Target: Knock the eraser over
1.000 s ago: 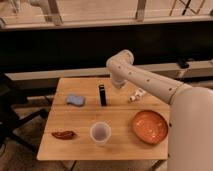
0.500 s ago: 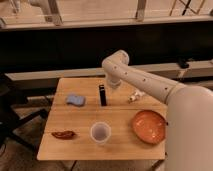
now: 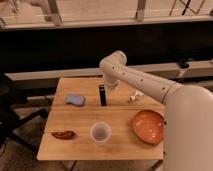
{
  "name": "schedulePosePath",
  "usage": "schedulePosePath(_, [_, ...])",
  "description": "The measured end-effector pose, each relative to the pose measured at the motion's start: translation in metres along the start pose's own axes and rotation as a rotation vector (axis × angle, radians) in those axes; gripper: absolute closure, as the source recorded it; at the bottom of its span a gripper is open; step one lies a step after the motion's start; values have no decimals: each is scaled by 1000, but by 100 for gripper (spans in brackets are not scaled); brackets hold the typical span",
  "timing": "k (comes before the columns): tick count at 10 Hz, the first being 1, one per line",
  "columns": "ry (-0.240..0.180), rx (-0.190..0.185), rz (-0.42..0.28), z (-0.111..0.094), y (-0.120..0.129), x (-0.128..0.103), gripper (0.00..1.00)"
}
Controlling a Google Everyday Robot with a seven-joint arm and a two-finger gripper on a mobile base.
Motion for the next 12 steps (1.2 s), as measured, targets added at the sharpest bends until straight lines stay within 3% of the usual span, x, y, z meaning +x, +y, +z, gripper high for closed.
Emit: schedulePosePath(12, [-41,10,-54,7,-7,-27,96])
